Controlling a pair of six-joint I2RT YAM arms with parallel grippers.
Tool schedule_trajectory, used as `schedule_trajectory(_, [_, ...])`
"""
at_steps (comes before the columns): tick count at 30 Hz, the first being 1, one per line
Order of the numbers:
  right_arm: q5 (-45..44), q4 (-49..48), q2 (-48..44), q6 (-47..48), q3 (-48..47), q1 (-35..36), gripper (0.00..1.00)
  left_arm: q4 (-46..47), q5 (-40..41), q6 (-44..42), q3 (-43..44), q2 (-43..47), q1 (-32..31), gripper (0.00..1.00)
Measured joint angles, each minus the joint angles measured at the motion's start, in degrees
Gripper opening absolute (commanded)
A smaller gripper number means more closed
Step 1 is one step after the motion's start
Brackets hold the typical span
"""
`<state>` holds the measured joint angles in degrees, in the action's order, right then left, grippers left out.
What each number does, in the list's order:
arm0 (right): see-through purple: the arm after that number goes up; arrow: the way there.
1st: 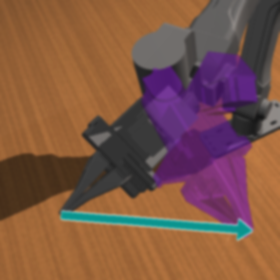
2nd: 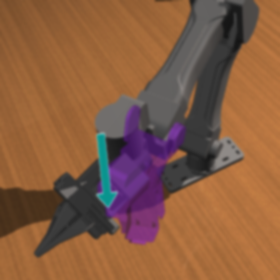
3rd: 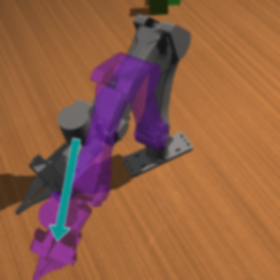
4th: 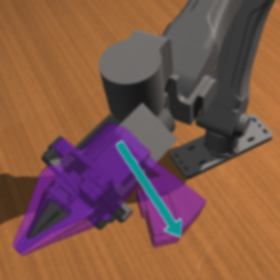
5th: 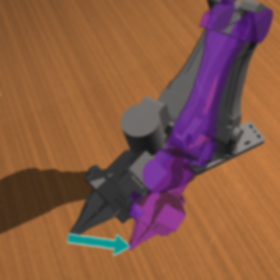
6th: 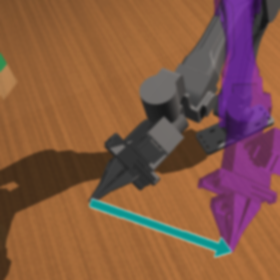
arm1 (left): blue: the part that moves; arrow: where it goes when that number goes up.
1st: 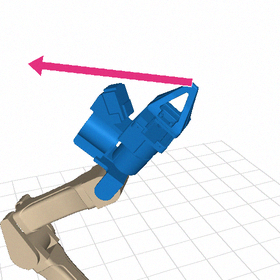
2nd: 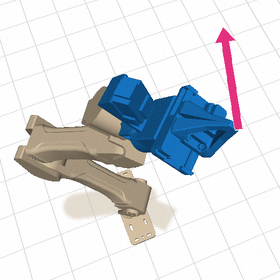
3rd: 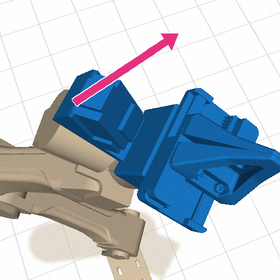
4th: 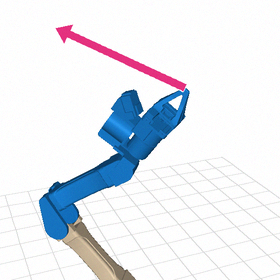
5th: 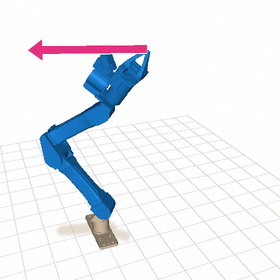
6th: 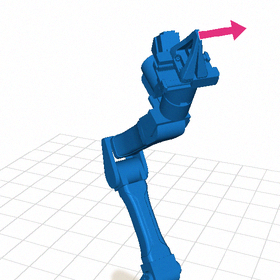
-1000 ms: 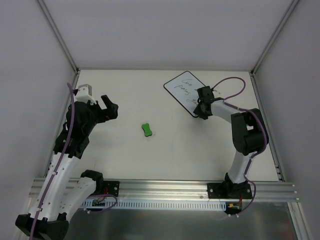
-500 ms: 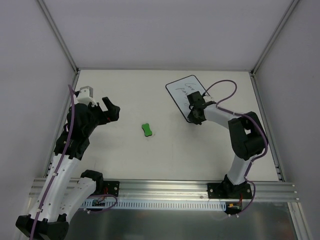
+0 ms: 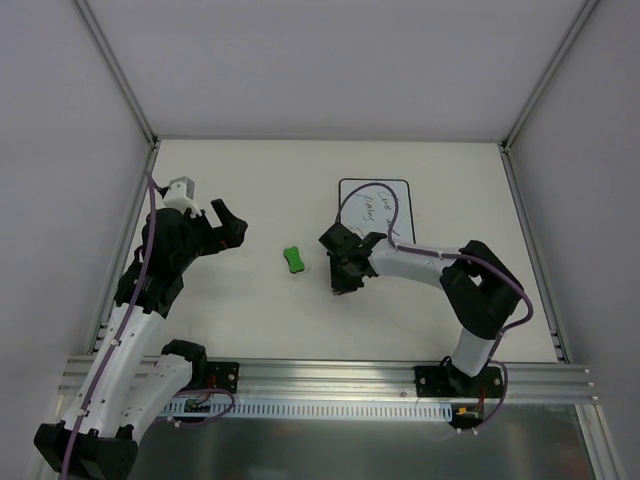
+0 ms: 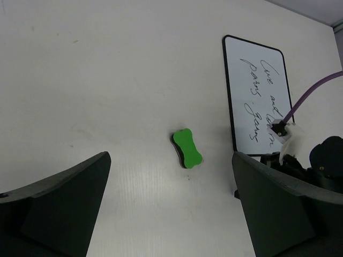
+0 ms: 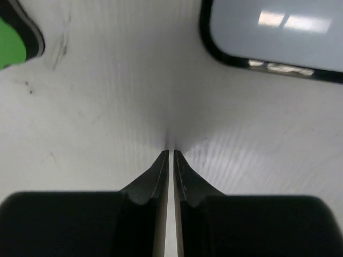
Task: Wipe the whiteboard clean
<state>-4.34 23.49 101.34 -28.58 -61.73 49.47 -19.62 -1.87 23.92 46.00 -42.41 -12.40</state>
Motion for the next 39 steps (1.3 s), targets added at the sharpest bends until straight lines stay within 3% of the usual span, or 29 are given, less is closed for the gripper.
schedule_trajectory(7, [4.4,4.0,-2.2,9.1,-2.4,-1.8,0.33,0.1,-1.1,1.0,0.0,-1.9,0.0,0.99])
schedule_trajectory(15, [3.2,4.3,-8.8,25.3,-7.3,-23.2,0.38,0.0,-1.2,1.0,0.1,-4.6,0.0,0.99])
schedule_trajectory(26, [9.4,4.3,6.8,35.3,-18.8,-39.4,0.38,0.1,-1.2,0.9,0.4,-6.3,0.0,0.99])
schedule_trajectory(39, [11.3,4.5,15.6,34.9,-23.2,-42.5,0.37,0.1,-1.3,0.9,0.4,-5.4,0.0,0.99])
